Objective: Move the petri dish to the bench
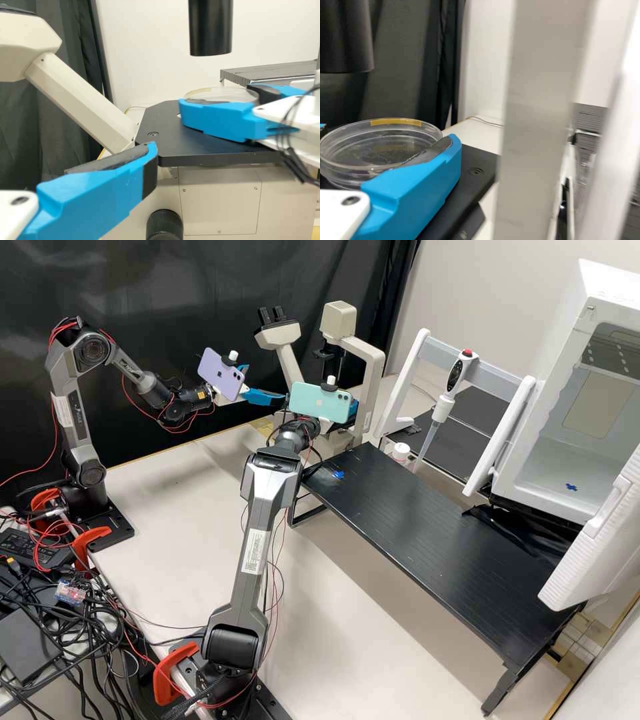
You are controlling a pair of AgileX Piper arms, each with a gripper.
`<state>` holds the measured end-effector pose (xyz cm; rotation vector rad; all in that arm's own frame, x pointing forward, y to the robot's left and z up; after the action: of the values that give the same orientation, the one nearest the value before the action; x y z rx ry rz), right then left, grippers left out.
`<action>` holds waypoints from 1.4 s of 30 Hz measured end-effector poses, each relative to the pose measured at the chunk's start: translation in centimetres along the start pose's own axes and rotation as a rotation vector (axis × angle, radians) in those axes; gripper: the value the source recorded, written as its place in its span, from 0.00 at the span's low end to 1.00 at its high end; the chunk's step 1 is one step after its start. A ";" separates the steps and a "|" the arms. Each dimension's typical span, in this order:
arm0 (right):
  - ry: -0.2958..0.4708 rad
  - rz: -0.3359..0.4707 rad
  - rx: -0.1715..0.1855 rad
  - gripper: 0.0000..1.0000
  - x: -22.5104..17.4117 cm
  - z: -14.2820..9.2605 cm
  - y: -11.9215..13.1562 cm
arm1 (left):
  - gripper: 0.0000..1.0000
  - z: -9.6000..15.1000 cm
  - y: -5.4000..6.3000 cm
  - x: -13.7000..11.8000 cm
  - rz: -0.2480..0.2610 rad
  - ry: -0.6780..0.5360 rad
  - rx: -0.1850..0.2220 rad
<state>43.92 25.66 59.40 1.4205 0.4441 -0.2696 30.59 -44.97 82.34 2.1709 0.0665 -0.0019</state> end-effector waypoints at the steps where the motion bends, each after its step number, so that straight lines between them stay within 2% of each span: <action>1: -0.001 0.015 -0.002 0.00 -0.2 0.1 0.1 | 1.00 0.0 0.0 0.0 0.000 0.000 0.000; 9: -0.007 0.079 -0.029 0.00 -1.4 2.0 1.0 | 1.00 0.0 0.0 0.0 0.000 0.000 0.000; 14: 0.050 0.061 -0.074 0.00 -3.7 2.4 0.9 | 1.00 0.0 0.0 0.0 0.000 0.000 0.000; 20: 0.115 0.052 -0.096 0.00 -7.6 3.2 1.3 | 1.00 0.0 0.0 0.0 0.000 0.000 0.000; 23: 0.164 0.069 -0.084 0.00 -10.4 3.4 2.4 | 1.00 0.0 0.0 0.0 0.000 0.000 0.000; 25: 0.195 0.090 -0.037 0.00 -12.5 3.4 3.6 | 1.00 0.0 0.0 0.0 0.000 0.000 0.000; 29: 0.230 0.109 -0.010 0.00 -14.9 3.8 4.6 | 1.00 0.0 0.0 0.0 0.000 0.000 0.000; 35: 0.292 0.164 -0.015 0.00 -18.9 5.4 6.0 | 1.00 0.0 0.0 0.0 0.000 0.000 0.000; 42: 0.281 0.224 -0.021 0.00 -21.6 8.6 6.2 | 1.00 0.0 0.0 0.0 0.000 0.000 0.000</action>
<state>28.61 16.32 75.38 1.4786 0.5091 0.1177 30.59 -44.97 82.34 2.1709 0.0665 -0.0019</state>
